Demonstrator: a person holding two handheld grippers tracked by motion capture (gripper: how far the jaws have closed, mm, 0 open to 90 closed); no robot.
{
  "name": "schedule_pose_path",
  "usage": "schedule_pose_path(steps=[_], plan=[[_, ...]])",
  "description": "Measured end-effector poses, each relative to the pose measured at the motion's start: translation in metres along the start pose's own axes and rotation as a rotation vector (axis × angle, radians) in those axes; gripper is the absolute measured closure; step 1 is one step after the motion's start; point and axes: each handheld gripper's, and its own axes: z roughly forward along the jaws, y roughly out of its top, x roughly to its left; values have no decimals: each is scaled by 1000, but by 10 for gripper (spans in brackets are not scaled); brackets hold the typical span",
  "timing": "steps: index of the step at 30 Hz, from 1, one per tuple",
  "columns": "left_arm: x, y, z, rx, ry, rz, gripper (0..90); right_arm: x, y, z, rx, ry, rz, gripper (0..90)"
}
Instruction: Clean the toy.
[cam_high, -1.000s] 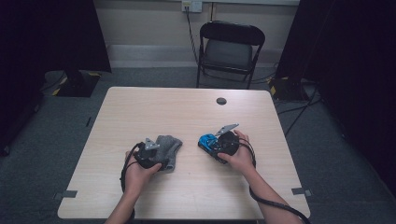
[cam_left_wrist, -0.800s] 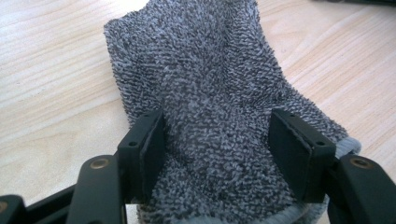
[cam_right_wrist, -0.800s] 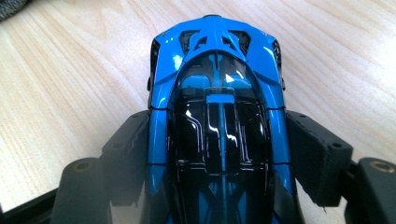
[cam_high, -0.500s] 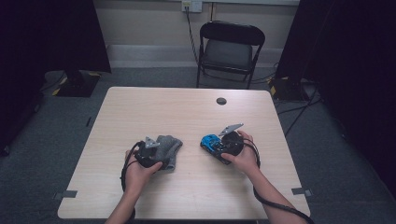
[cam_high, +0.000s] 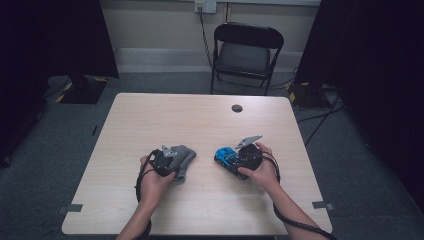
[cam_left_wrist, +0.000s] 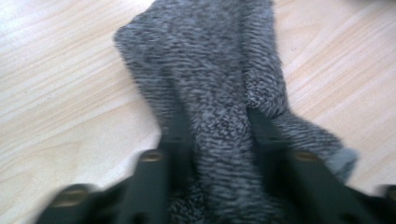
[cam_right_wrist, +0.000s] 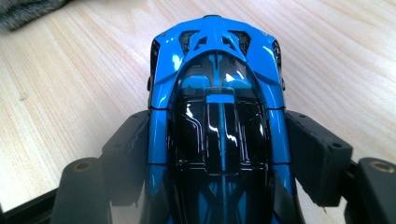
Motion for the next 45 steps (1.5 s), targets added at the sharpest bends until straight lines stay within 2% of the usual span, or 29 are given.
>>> schedule_pose_path(steps=[3, 6, 11, 13, 15, 16, 25, 30, 35, 45], plan=[[5, 8, 0, -40, -62, -69, 742, 3, 1, 0, -4, 14, -7, 284], [6, 25, 3, -44, -86, -86, 742, 9, 6, 0, -6, 31, -22, 284], [2, 54, 11, -39, -113, -57, 741, 21, 18, 2, -17, 54, -57, 284], [-1, 61, 14, -31, -126, -38, 741, 25, 22, 1, -32, 74, -65, 284], [-5, 67, 16, -44, -163, -29, 740, 30, 25, 0, -31, 70, -82, 284], [-7, 69, 16, -34, -167, -14, 740, 31, 27, 0, -30, 71, -92, 284], [-14, 72, 16, -6, -237, 90, 745, 29, 27, -4, -31, 56, -98, 284], [-13, 73, 11, -18, -259, 122, 747, 24, 27, -5, -29, 44, -85, 284], [-14, 73, 8, -23, -284, 131, 746, 18, 28, -5, -31, 29, -67, 284], [-17, 66, 3, -46, -330, 117, 746, 9, 29, -5, -30, 5, -29, 284]])
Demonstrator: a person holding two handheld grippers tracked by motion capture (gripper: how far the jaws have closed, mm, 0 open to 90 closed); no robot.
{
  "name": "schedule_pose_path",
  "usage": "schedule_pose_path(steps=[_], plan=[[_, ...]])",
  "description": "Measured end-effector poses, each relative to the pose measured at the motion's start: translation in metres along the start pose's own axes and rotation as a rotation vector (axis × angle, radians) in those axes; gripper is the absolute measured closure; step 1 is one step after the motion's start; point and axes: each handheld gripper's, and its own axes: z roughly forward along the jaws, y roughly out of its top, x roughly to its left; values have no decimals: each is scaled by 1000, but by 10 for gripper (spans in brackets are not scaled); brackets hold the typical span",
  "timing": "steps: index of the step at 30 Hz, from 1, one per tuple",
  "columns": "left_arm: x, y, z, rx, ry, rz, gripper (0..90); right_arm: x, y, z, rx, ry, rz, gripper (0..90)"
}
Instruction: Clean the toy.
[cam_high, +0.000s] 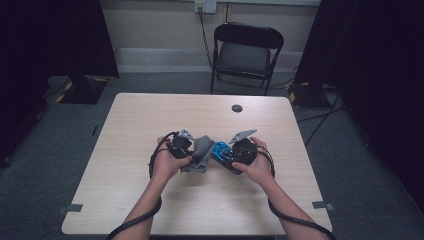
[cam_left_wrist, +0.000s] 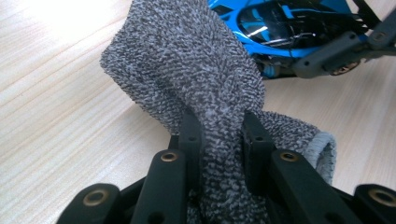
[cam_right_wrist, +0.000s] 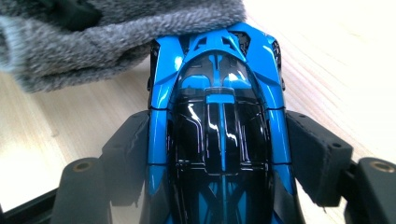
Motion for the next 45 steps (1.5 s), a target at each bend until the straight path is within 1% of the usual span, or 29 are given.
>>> schedule_pose_path(steps=[4, 5, 6, 9, 11, 13, 14, 15, 18, 20, 24, 25, 27, 28, 29, 31, 33, 35, 39, 40, 43, 45], plan=[[-1, -3, -2, -7, -13, -10, 746, -2, 1, 0, -1, -20, 5, 284], [-1, -3, -4, 3, -21, -6, 746, -3, 1, 1, -2, -20, 11, 284], [-2, -4, -4, 1, -27, -9, 746, -5, 1, 1, -1, -18, 19, 284], [-4, -7, -4, -17, -28, -18, 746, -7, 2, 2, 6, -27, 28, 284], [-5, -8, -5, -14, -43, -18, 746, -9, 2, 3, 3, -31, 35, 284], [-7, -9, -5, -27, -51, -21, 746, -10, 3, 4, 8, -35, 40, 284], [-7, -10, -6, -20, -61, -21, 746, -11, 4, 4, 7, -41, 46, 284], [-8, -10, -6, -27, -58, -19, 746, -12, 5, 4, 7, -40, 44, 284], [-11, -13, -6, -40, -70, -22, 746, -15, 7, 4, 10, -48, 51, 284], [-13, -14, -8, -40, -77, -24, 746, -17, 8, 3, 8, -59, 55, 284], [-12, -16, -11, -36, -77, -21, 743, -21, 8, 1, 4, -63, 60, 284], [-9, -18, -12, -44, -67, -32, 742, -21, 8, 0, 4, -65, 61, 284], [-6, -19, -16, -46, -63, -39, 743, -23, 7, -2, 1, -65, 68, 284], [-4, -20, -18, -58, -49, -43, 742, -23, 6, -2, -1, -65, 68, 284], [-3, -20, -19, -55, -45, -47, 743, -24, 5, -3, 0, -64, 72, 284], [1, -20, -22, -63, -26, -62, 742, -24, 4, -5, -8, -54, 68, 284], [6, -19, -24, -67, -9, -65, 742, -22, 3, -7, -9, -49, 55, 284], [10, -17, -25, -73, -7, -85, 741, -18, 3, -9, -15, -42, 43, 284], [18, -15, -25, -82, 11, -108, 741, -13, 4, -12, -20, -27, 26, 284], [19, -14, -25, -84, 18, -106, 741, -12, 3, -12, -22, -23, 25, 284], [22, -13, -25, -89, 21, -118, 741, -10, 2, -13, -26, -16, 22, 284], [23, -11, -23, -82, 25, -115, 741, -8, 0, -13, -24, -10, 20, 284]])
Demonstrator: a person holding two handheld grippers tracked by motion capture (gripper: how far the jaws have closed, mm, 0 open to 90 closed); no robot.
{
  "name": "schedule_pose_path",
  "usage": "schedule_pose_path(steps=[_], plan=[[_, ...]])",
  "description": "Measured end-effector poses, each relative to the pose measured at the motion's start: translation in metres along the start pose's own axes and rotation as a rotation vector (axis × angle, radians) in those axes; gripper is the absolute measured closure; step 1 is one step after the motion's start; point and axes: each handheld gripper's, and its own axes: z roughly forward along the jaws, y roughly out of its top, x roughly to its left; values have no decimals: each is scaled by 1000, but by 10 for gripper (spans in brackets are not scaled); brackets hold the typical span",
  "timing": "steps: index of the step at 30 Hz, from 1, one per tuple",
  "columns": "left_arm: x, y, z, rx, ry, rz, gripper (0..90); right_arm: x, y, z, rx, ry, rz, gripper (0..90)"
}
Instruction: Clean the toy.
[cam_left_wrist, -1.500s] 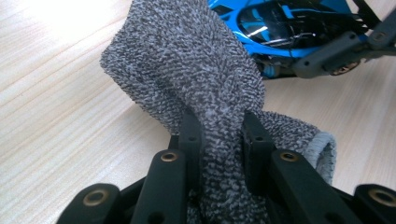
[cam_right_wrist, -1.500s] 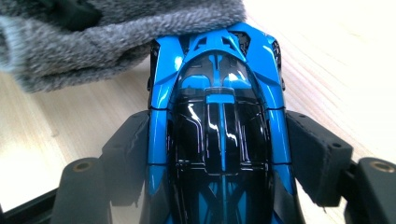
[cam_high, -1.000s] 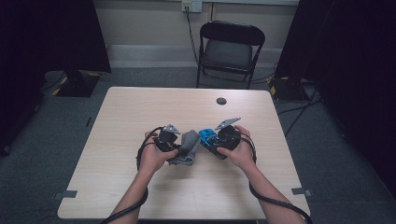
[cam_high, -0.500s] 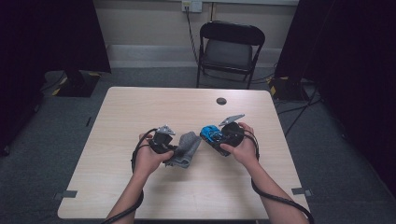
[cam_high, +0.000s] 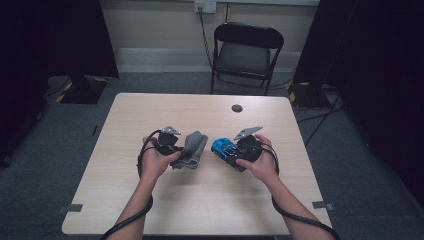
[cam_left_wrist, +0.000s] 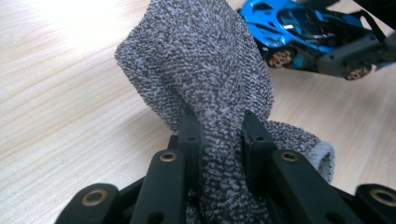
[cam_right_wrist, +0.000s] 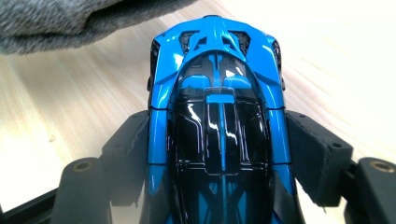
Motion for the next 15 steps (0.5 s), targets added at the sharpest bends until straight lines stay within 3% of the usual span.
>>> schedule_pose_path(steps=[15], plan=[[0, 13, 10, 5, 3, -4, 741, 22, 3, -2, -17, 53, -58, 284]])
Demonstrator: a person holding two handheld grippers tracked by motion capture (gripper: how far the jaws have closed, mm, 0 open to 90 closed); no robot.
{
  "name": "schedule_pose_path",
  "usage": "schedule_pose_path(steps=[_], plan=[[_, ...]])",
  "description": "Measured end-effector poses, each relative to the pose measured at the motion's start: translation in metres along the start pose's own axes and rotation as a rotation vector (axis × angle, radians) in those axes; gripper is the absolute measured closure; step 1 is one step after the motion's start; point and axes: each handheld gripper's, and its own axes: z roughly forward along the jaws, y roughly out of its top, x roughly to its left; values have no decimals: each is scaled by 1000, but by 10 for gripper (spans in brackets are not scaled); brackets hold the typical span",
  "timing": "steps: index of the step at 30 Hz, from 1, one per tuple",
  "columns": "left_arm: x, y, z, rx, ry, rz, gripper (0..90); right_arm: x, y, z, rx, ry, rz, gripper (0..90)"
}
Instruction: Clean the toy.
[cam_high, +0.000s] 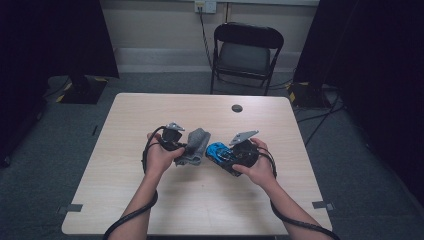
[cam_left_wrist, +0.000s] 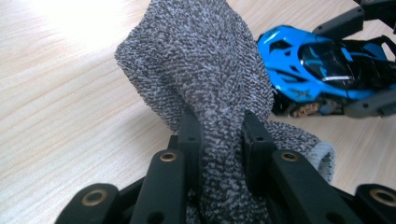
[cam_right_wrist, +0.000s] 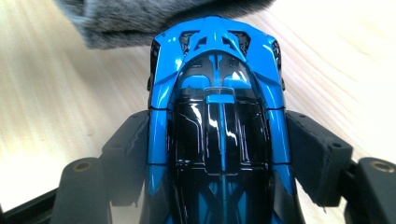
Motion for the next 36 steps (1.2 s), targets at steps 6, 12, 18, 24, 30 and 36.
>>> schedule_pose_path(steps=[6, 12, 18, 24, 30, 36], plan=[[-2, -1, 6, 20, -16, 10, 739, 10, 4, 3, 1, 18, -31, 284], [-2, -3, 5, 35, -33, 23, 739, 9, 5, 5, 7, 12, -37, 284], [-3, -4, 3, 51, -57, 43, 740, 5, 6, 8, 13, 2, -28, 284], [-4, -4, 0, 57, -63, 52, 740, 2, 7, 11, 11, -8, -14, 284], [-3, -8, -2, 48, -65, 46, 740, -3, 8, 11, 8, -18, 5, 284], [-5, -11, -1, 48, -69, 51, 740, -8, 7, 12, 20, -31, 23, 284]])
